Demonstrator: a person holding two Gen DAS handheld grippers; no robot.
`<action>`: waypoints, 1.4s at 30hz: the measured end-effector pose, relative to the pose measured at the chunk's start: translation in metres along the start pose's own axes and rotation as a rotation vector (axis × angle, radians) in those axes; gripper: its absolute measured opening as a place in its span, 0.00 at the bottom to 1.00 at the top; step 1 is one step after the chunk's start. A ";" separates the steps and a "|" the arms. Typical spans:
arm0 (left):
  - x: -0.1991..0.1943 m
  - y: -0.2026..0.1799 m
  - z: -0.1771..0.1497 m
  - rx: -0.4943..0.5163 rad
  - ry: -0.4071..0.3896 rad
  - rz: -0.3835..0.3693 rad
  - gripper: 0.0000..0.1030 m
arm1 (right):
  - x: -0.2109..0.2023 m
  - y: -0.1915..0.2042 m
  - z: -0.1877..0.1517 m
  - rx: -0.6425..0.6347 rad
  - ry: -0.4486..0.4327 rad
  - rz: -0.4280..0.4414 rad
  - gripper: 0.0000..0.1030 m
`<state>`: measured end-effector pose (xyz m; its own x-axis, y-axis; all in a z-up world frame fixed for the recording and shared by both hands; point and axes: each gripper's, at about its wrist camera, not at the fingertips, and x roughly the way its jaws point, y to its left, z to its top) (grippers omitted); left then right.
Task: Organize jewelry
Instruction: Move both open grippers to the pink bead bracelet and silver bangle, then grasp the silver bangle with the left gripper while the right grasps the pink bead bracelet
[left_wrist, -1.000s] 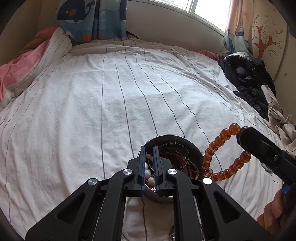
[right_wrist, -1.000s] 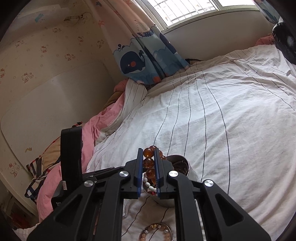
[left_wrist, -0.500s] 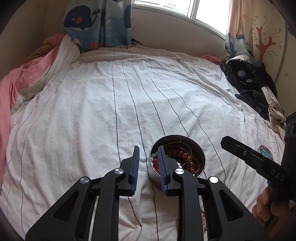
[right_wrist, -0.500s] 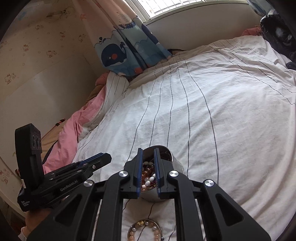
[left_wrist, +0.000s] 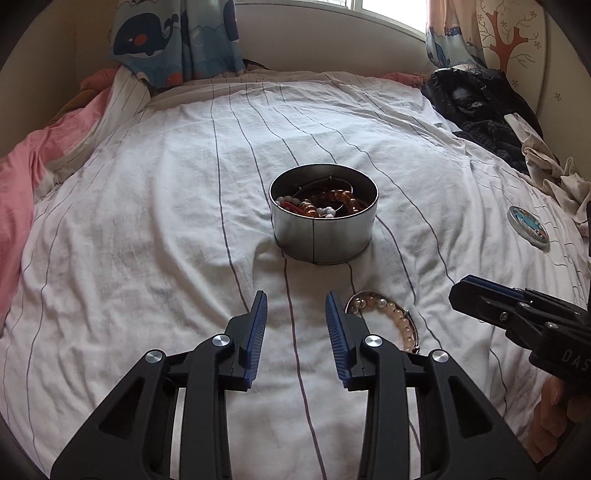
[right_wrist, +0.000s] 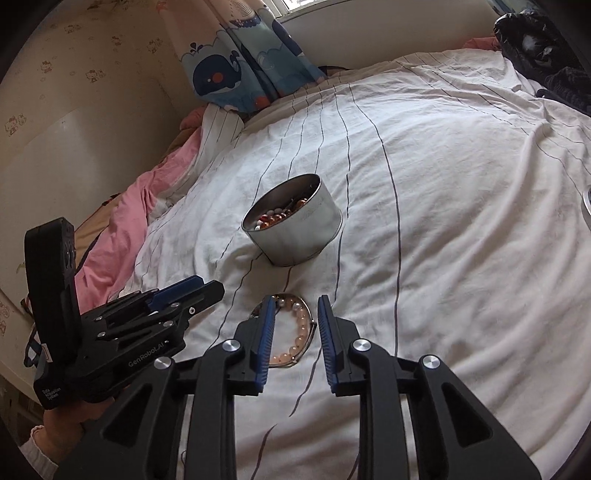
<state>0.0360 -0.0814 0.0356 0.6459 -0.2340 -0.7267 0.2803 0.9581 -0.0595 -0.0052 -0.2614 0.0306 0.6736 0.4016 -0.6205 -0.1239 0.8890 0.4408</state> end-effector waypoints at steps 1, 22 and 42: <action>0.001 0.001 -0.002 0.004 0.000 0.007 0.32 | 0.001 0.000 0.000 -0.002 -0.002 -0.004 0.25; 0.008 0.006 -0.009 0.010 0.012 0.001 0.45 | 0.024 -0.001 -0.003 -0.014 0.051 -0.059 0.37; 0.009 -0.005 -0.010 0.027 0.032 -0.175 0.02 | 0.029 -0.003 -0.007 -0.053 0.088 -0.136 0.37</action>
<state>0.0333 -0.0869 0.0225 0.5630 -0.3910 -0.7281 0.4057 0.8983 -0.1687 0.0099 -0.2512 0.0070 0.6204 0.2927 -0.7277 -0.0759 0.9458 0.3157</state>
